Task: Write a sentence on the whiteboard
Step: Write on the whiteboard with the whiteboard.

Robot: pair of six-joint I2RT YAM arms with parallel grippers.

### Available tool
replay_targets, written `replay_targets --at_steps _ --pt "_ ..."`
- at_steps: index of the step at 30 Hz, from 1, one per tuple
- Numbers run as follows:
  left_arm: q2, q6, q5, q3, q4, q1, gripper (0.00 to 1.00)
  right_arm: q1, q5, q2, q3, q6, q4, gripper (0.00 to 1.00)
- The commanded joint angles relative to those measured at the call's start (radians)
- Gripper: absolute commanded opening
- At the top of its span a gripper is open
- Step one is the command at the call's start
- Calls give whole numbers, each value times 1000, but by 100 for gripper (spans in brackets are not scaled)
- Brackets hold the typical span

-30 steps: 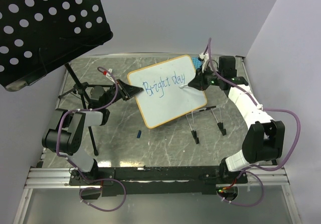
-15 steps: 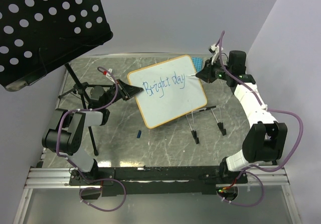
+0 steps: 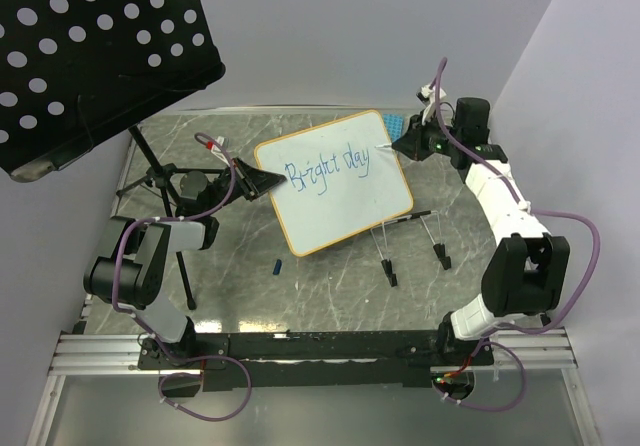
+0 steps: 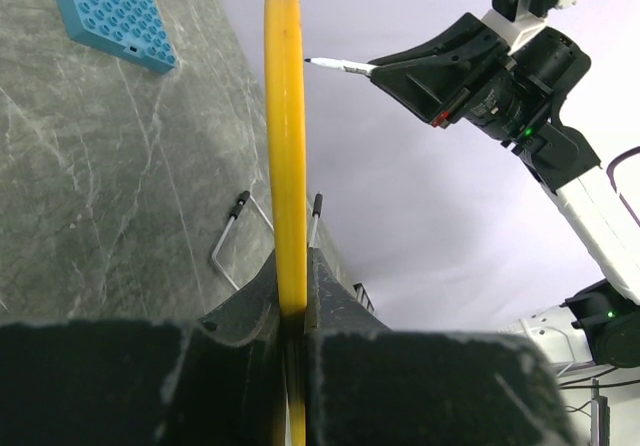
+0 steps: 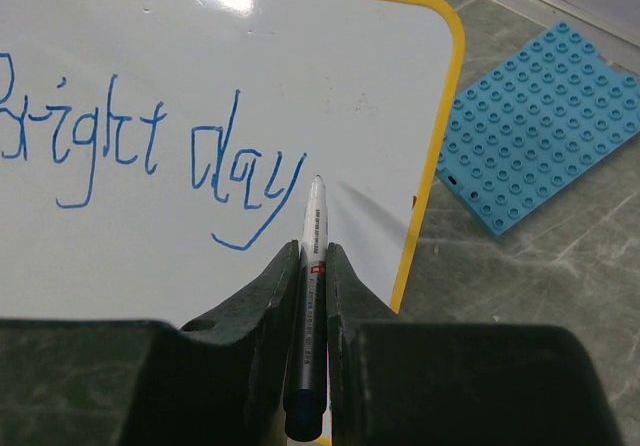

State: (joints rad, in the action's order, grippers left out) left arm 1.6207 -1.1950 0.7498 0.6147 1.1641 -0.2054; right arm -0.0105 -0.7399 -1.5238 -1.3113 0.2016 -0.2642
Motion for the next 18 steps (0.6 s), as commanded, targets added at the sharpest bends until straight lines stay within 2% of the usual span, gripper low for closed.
replay_targets --at_steps 1,18 --pt "-27 -60 11 33 387 0 1 6 23 -24 -60 -5 33 0" --pt "-16 -81 17 43 417 0 1 -2 -10 -72 -82 -1 3 0"
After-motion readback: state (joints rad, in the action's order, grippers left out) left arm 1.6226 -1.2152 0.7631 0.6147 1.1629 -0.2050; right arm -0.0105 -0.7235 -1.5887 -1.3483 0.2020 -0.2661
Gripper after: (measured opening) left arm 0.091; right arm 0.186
